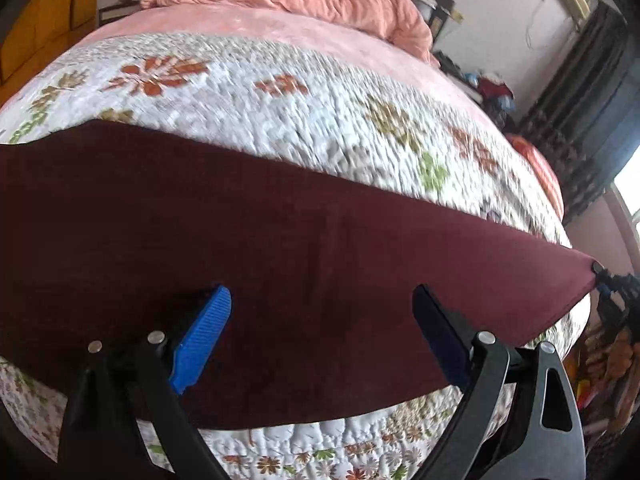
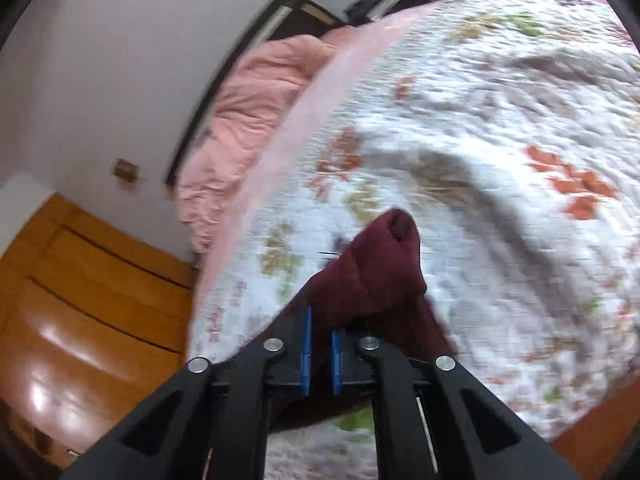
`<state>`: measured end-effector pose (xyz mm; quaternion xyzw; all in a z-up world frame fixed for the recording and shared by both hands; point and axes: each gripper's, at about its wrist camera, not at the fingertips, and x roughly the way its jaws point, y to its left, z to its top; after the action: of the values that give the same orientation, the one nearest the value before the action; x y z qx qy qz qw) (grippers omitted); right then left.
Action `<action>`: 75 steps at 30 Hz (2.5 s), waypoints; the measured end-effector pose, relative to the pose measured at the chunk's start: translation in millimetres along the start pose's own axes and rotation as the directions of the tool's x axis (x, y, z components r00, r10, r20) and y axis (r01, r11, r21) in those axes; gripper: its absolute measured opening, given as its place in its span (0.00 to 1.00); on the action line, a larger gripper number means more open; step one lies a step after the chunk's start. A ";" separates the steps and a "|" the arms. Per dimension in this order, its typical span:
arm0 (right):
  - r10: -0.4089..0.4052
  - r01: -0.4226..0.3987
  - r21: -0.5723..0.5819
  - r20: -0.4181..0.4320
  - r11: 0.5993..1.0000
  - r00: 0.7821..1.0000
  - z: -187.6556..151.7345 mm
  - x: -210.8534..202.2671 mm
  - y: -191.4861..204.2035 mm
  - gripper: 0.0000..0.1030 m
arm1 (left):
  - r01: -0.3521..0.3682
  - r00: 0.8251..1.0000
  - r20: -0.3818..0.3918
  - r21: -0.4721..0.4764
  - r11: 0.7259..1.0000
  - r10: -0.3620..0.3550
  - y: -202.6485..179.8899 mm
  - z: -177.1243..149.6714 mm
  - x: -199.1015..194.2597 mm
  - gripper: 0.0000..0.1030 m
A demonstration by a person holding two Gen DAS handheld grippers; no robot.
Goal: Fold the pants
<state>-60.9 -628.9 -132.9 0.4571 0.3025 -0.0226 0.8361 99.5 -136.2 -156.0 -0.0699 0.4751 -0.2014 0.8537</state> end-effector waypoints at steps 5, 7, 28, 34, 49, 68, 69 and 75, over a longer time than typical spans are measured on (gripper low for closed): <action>-0.124 0.129 0.034 -0.127 0.991 0.984 -18.1 33.1 -35.7 0.07 | -0.084 0.996 -0.030 0.139 0.987 0.088 -14.1 -23.9 25.1 0.90; -0.100 0.102 0.017 -0.098 0.995 0.990 -18.3 28.4 -31.5 0.08 | -0.088 0.996 -0.018 0.160 0.983 0.092 -16.1 -25.9 21.8 0.90; -0.248 0.239 -0.126 -0.056 0.963 0.967 12.0 -6.3 14.8 0.40 | -0.015 0.999 -0.049 0.026 1.000 0.016 9.6 -16.9 0.6 0.90; -0.150 0.127 -0.188 -0.116 0.974 0.982 -14.9 21.6 44.3 0.43 | -0.052 0.999 -0.016 -0.071 0.996 0.051 64.8 -12.8 -46.2 0.90; -0.076 -0.060 -0.352 -0.359 0.934 0.930 -116.6 115.8 139.0 0.47 | -0.144 0.986 -0.025 -0.607 0.782 0.163 287.0 -59.0 -158.4 0.89; -0.109 -0.056 -0.384 -0.394 0.921 0.913 -135.0 134.5 153.5 0.53 | -0.015 0.983 0.113 -0.727 0.686 0.141 322.5 -56.4 -163.6 0.23; -0.110 -0.057 -0.386 -0.396 0.921 0.912 -135.6 134.9 153.2 0.53 | -0.012 0.981 0.127 -0.717 0.697 0.148 319.1 -54.9 -167.7 0.22; -0.105 -0.055 -0.369 -0.400 0.928 0.911 -135.1 138.2 149.7 0.53 | -0.038 0.951 0.220 -0.615 0.787 0.217 299.2 -19.3 -188.4 0.18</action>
<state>33.5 -403.8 -147.2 0.2808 0.4766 0.1214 0.8241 78.2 214.4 -111.8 -0.3334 0.3929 0.0313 0.8564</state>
